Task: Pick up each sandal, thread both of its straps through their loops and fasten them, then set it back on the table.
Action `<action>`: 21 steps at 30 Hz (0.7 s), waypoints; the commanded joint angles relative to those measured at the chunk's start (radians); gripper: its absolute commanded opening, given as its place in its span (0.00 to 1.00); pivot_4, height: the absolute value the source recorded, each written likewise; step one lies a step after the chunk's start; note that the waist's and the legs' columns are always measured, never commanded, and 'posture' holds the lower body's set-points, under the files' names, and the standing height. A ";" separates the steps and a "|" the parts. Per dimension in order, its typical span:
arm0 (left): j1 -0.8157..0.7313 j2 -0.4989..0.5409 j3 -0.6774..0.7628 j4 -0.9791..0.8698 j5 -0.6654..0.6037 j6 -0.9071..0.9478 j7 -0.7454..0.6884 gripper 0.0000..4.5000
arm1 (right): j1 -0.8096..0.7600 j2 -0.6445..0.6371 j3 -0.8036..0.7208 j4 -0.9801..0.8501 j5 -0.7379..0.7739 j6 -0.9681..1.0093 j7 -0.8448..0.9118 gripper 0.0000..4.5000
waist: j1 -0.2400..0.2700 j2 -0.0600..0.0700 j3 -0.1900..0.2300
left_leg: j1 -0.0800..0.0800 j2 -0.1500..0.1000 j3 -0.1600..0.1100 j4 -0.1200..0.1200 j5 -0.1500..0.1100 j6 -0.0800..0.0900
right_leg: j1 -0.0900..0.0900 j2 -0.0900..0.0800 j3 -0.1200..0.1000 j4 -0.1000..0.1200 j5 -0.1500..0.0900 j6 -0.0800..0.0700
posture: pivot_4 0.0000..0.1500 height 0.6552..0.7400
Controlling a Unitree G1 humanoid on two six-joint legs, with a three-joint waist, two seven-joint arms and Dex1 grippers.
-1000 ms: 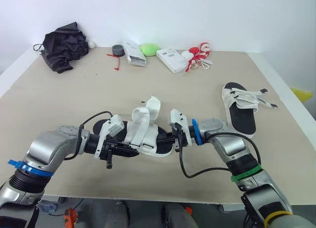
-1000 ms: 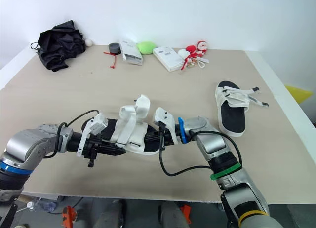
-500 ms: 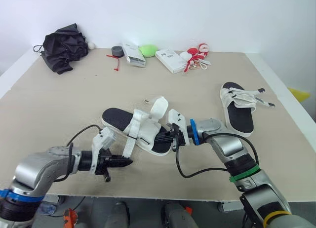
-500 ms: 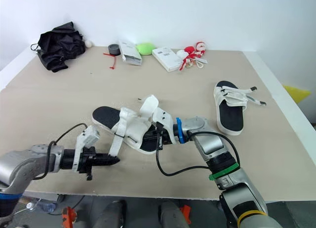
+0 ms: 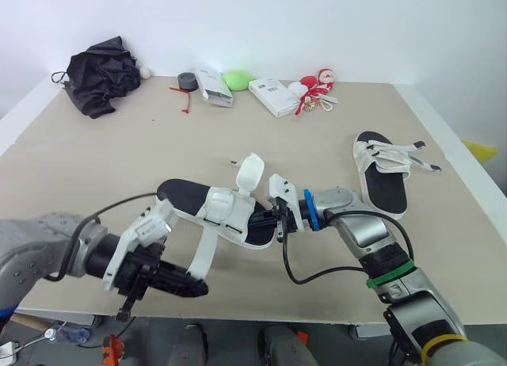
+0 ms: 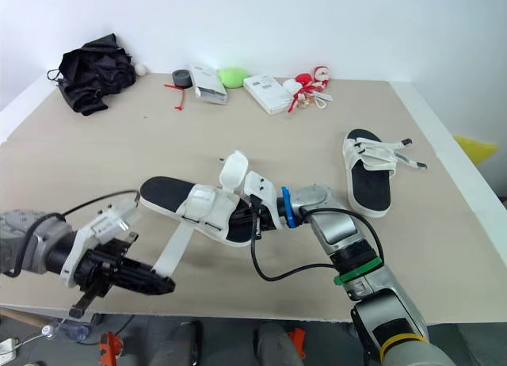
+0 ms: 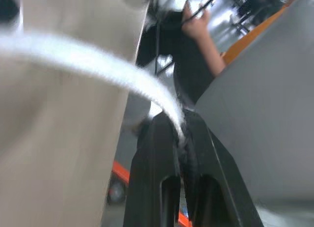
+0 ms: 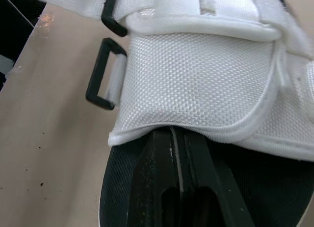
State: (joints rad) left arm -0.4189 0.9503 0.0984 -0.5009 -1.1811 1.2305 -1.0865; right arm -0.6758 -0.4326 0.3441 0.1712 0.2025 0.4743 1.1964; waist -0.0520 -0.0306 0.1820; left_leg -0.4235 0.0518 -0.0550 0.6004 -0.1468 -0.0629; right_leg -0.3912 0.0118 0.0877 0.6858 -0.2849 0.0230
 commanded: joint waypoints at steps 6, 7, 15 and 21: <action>-0.229 -0.255 0.016 0.395 0.013 0.032 0.379 0.01 | 0.002 0.012 0.023 0.035 -0.027 0.001 -0.013 0.00 | -0.005 -0.001 0.000 | -0.001 0.000 -0.001 0.000 0.000 0.000 | 0.001 0.000 0.000 -0.001 0.004 0.008 | 1.00 0.98; -0.240 -0.279 0.019 0.441 0.025 0.046 0.417 0.01 | 0.003 0.012 0.023 0.034 -0.028 0.001 -0.014 0.00 | -0.006 0.000 0.000 | -0.001 0.000 -0.001 0.000 0.000 0.000 | 0.000 0.001 0.001 -0.001 0.004 0.008 | 1.00 0.98; -0.361 -0.416 0.072 0.734 0.113 0.060 0.549 0.32 | 0.026 0.001 0.020 0.009 -0.023 0.008 -0.017 0.00 | -0.002 -0.001 0.000 | -0.001 -0.001 -0.002 0.001 0.001 -0.001 | 0.001 0.001 -0.001 -0.001 0.006 0.009 | 1.00 0.98; -0.426 -0.424 0.037 0.804 0.127 0.127 0.432 0.95 | 0.033 -0.005 0.037 0.001 -0.032 0.007 -0.009 0.00 | -0.002 -0.001 0.000 | -0.001 -0.001 -0.002 0.000 0.000 -0.002 | 0.000 0.001 -0.001 -0.001 0.004 0.010 | 1.00 0.98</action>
State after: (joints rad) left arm -0.8067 0.5229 0.1405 0.3070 -1.0553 1.3410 -0.6075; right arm -0.6668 -0.4245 0.3485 0.1576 0.2014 0.4662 1.1884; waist -0.0544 -0.0313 0.1818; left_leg -0.4252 0.0507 -0.0575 0.6000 -0.1468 -0.0652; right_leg -0.3909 0.0125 0.0866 0.6850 -0.2806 0.0328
